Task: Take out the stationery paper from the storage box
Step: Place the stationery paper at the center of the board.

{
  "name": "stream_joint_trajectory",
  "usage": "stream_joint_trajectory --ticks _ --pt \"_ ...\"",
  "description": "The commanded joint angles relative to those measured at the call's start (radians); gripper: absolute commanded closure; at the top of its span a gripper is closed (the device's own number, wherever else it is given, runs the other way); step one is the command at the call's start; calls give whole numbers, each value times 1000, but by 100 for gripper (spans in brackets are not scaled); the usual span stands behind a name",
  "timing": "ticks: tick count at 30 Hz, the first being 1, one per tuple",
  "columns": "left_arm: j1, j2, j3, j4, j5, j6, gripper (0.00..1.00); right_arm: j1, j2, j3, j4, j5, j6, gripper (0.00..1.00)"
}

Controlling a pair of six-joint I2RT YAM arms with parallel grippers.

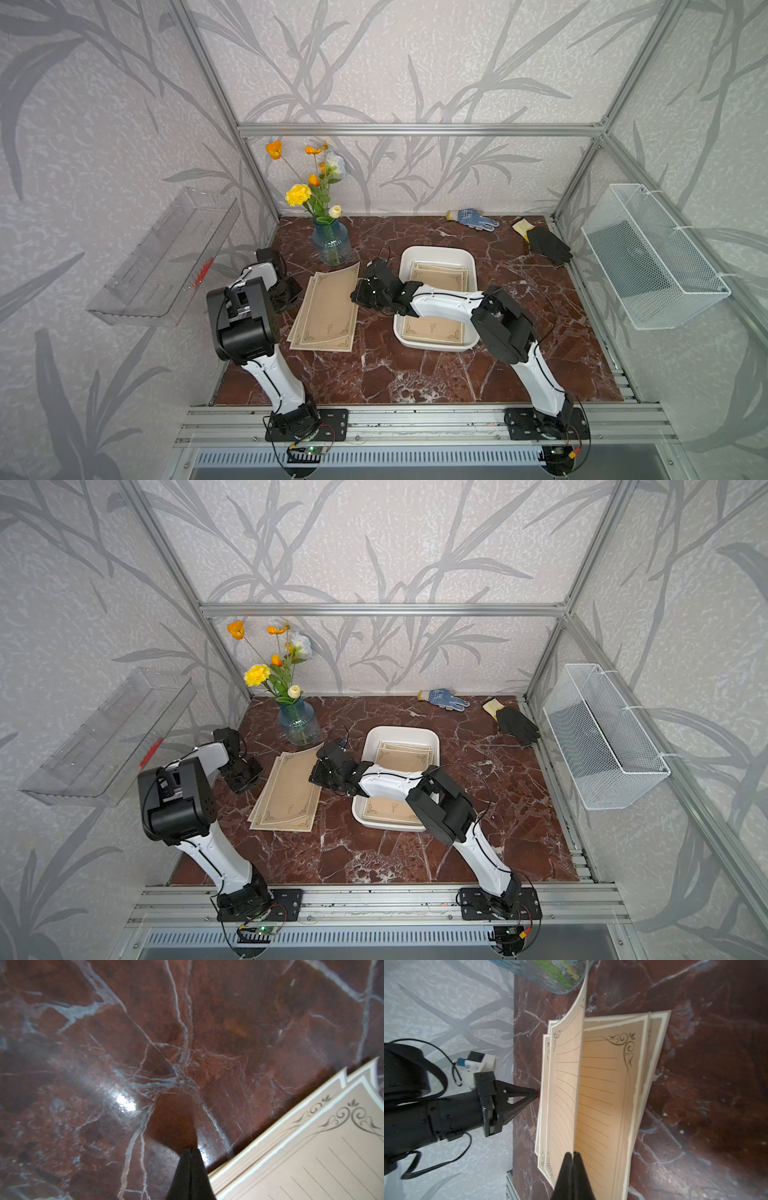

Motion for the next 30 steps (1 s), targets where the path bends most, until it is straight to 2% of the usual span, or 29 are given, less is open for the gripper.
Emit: stream_joint_trajectory --ticks 1,5,11,16,17,18,19,30 --pt "1 35 2 -23 46 -4 95 7 21 35 -65 20 -24 96" --pt "1 42 -2 -19 76 -15 96 10 19 54 -100 29 -49 88" --pt "2 29 -6 -16 100 -20 97 10 0 78 -154 36 -98 65" --pt "8 -27 -15 -8 69 -28 97 11 -48 121 -264 60 -180 50" --pt "10 -43 -17 -7 62 -29 97 11 -63 121 -285 70 -193 46" --pt "12 -60 -18 -5 57 -32 97 12 -78 121 -310 80 -205 36" --pt "14 -74 -19 -3 50 -32 97 13 -91 121 -332 88 -216 31" --pt "19 -276 -26 14 -23 -28 97 15 -281 78 -437 113 -367 28"
